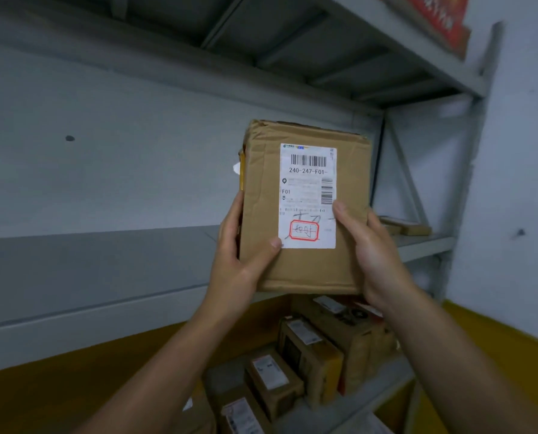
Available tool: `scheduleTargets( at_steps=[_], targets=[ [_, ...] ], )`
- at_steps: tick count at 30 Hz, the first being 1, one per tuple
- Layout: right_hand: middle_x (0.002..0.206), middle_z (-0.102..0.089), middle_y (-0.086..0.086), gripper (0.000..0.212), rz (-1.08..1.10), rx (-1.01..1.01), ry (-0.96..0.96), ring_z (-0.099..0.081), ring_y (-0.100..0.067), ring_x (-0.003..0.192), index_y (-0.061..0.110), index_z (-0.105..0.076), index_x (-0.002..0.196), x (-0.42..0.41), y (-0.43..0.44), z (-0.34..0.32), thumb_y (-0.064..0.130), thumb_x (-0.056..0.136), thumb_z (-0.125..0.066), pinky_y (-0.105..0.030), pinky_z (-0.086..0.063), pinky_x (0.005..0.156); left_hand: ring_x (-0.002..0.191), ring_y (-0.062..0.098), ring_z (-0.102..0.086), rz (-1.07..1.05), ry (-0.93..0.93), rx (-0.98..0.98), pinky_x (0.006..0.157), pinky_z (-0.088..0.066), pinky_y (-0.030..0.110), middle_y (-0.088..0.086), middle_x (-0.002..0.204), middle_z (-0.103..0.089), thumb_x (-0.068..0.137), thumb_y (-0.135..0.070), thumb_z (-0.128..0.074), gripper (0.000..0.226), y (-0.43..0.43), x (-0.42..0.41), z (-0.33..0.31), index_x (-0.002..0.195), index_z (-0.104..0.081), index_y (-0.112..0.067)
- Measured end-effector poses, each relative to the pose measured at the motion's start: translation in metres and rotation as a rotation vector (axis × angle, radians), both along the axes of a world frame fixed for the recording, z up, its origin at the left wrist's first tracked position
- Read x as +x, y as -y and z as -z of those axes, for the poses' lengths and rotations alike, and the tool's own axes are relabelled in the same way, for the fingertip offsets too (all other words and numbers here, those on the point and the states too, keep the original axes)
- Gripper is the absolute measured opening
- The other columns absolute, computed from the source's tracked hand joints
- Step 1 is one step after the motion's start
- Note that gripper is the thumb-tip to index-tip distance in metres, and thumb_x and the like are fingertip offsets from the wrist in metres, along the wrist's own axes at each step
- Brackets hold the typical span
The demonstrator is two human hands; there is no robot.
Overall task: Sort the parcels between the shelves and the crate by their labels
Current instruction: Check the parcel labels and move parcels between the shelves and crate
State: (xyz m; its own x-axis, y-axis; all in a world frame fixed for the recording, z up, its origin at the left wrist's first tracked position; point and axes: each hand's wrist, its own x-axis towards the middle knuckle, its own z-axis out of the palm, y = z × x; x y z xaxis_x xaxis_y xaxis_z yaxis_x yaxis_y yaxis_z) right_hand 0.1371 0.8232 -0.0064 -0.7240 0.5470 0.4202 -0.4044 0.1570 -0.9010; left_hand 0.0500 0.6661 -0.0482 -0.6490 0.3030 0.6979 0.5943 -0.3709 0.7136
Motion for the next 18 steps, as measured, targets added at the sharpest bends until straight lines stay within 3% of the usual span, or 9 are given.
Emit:
scheduleTargets(
  at_steps=[3, 7, 10, 13, 18],
  targets=[
    [0.101, -0.075, 0.009, 0.048, 0.089, -0.031, 0.024, -0.071, -0.016, 0.094, 0.034, -0.055, 0.127, 0.040, -0.045, 0.011, 0.049, 0.084, -0.067, -0.038, -0.055, 0.079, 0.126, 0.006, -0.050, 0.092, 0.025, -0.036, 0.100, -0.050, 0.039, -0.015, 0.143, -0.044, 0.077, -0.039, -0.071, 0.080, -0.053, 0.027, 0.009, 0.143, -0.027, -0.052],
    [0.093, -0.076, 0.014, 0.034, 0.167, -0.070, 0.032, -0.073, -0.006, 0.082, 0.035, -0.057, 0.120, 0.099, -0.107, 0.034, 0.043, 0.088, -0.065, -0.027, -0.054, 0.067, 0.121, 0.004, -0.051, 0.229, 0.098, -0.109, 0.090, -0.051, 0.024, -0.017, 0.137, -0.046, 0.075, -0.043, -0.069, 0.081, -0.122, 0.077, 0.025, 0.140, -0.021, -0.054],
    [0.101, -0.075, 0.011, 0.035, 0.249, -0.122, 0.063, -0.073, -0.007, 0.085, 0.032, -0.059, 0.120, 0.142, -0.150, 0.057, 0.041, 0.087, -0.066, -0.028, -0.053, 0.070, 0.120, 0.004, -0.052, 0.296, 0.155, -0.180, 0.090, -0.051, 0.025, -0.017, 0.136, -0.048, 0.074, -0.043, -0.068, 0.077, -0.172, 0.110, 0.044, 0.134, -0.022, -0.060],
    [0.104, -0.075, 0.010, 0.033, 0.315, -0.187, 0.078, -0.072, -0.007, 0.089, 0.029, -0.061, 0.119, 0.193, -0.195, 0.085, 0.039, 0.087, -0.068, -0.028, -0.053, 0.074, 0.120, 0.002, -0.052, 0.364, 0.174, -0.249, 0.086, -0.050, 0.018, -0.014, 0.139, -0.047, 0.078, -0.043, -0.072, 0.080, -0.227, 0.145, 0.070, 0.141, -0.024, -0.053],
    [0.099, -0.075, 0.010, 0.029, 0.442, -0.280, 0.108, -0.073, -0.008, 0.086, 0.029, -0.062, 0.117, 0.268, -0.254, 0.137, 0.034, 0.089, -0.067, -0.029, -0.054, 0.071, 0.102, -0.008, -0.052, 0.452, 0.241, -0.378, 0.071, -0.046, 0.009, -0.023, 0.122, -0.051, 0.089, -0.032, -0.062, 0.072, -0.304, 0.210, 0.114, 0.147, -0.022, -0.043]
  ],
)
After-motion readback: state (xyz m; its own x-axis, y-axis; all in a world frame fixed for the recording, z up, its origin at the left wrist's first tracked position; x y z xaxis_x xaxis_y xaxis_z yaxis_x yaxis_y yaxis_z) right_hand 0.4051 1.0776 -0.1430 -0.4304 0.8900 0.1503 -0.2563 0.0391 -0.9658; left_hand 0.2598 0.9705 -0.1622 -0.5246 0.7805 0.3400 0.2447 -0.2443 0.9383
